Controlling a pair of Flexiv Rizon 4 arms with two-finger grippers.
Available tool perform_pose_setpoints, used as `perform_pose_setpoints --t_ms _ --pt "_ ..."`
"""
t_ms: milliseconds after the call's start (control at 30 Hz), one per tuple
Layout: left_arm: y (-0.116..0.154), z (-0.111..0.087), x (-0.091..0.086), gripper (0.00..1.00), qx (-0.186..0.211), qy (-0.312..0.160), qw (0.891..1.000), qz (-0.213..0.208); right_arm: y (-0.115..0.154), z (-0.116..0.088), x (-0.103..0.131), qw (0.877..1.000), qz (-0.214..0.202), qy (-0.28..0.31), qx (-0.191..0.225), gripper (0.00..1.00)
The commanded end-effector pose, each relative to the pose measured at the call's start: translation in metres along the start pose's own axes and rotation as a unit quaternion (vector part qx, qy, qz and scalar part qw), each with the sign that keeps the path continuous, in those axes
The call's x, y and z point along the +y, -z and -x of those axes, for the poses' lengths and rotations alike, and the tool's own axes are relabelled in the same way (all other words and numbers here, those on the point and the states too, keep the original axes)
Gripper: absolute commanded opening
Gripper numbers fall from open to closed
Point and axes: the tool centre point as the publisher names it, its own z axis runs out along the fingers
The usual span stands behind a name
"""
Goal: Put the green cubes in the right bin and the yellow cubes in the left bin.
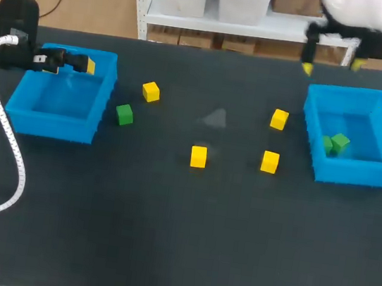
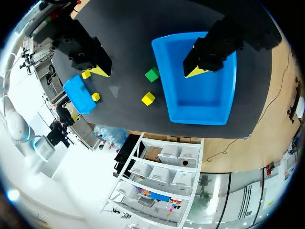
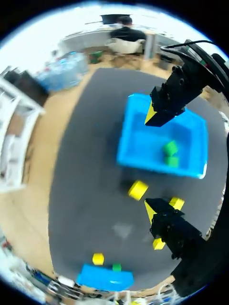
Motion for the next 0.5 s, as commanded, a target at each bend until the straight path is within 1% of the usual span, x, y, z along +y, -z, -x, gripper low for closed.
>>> perform_pose_setpoints --t_ms 33,133,233,367,500 --pt "0.000 -0.001 0.001 1.00 -0.003 -0.001 1.000 -0.003 -0.005 0.032 0.066 0.998 0.002 0.066 -0.013 1.00" --pt "0.000 -0.001 0.001 1.00 -0.003 -0.001 1.000 -0.003 -0.009 0.053 0.109 0.993 0.013 0.114 -0.022 1.00" --pt "0.000 -0.001 0.001 1.00 -0.003 -0.001 1.000 -0.003 -0.016 0.068 0.146 0.989 0.027 0.146 -0.023 1.00" --pt "0.000 -0.001 0.001 1.00 -0.003 -0.001 1.000 -0.003 -0.021 0.076 0.187 0.985 0.041 0.164 -0.036 1.00" --pt "0.000 -0.001 0.001 1.00 -0.003 -0.001 1.000 -0.003 -0.024 0.078 0.217 0.980 0.049 0.185 -0.047 1.00"
